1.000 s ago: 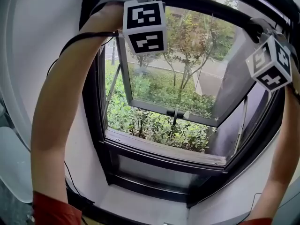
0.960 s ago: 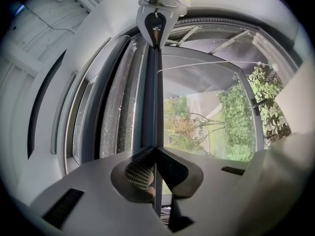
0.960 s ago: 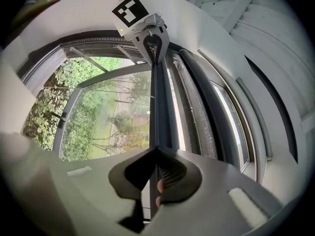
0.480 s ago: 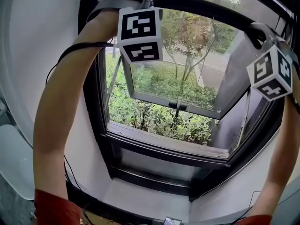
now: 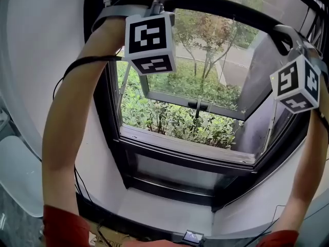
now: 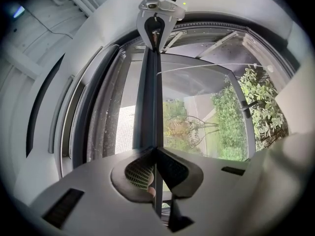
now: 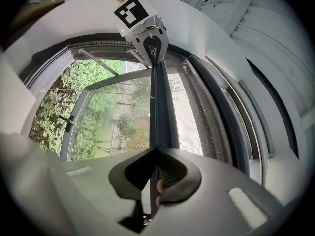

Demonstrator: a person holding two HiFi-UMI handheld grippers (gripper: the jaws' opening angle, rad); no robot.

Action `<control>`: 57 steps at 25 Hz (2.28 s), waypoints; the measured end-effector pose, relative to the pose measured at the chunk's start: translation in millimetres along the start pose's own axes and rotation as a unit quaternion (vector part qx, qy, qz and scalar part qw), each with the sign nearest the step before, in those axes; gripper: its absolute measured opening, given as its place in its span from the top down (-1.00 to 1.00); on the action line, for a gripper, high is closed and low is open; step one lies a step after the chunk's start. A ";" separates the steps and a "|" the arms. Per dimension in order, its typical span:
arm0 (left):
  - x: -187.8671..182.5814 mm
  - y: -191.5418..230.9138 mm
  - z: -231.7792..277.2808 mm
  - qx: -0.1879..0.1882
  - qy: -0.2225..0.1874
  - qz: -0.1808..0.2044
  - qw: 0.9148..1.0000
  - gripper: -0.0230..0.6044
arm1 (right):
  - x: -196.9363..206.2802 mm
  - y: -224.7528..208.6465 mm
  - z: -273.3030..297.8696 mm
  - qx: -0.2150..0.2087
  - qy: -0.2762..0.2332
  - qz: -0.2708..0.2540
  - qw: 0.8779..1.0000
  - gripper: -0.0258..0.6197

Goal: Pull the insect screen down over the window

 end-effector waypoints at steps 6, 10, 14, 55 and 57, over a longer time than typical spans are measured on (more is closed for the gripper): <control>0.8 -15.8 -11.7 0.013 0.001 0.002 1.000 0.85 | -1.0 19.6 -3.4 -0.009 -0.005 0.000 1.000 0.84; -0.1 -25.3 -19.7 0.021 -0.002 0.005 1.000 0.85 | -1.1 31.7 -7.1 -0.014 -0.006 0.000 1.000 0.84; 0.3 -40.5 -30.0 0.025 -0.005 0.007 1.000 0.85 | -1.5 50.3 -10.3 -0.019 -0.010 0.002 1.000 0.84; 4.6 -162.5 -118.9 0.086 -0.014 -0.019 0.996 0.85 | -11.9 194.3 -41.2 -0.075 -0.027 0.040 0.996 0.84; 4.6 -167.2 -124.6 0.086 -0.014 -0.017 0.996 0.85 | -12.6 201.8 -44.9 -0.075 -0.027 0.045 0.996 0.84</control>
Point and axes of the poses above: the fingertips, and each gripper's own axes: z forward along the fingers, y to its left, x out of its underside, the point moved 5 cm from there along -z, backward along the fingers, and after that the axes turned 9 degrees about -x, right-handed, at the moved point
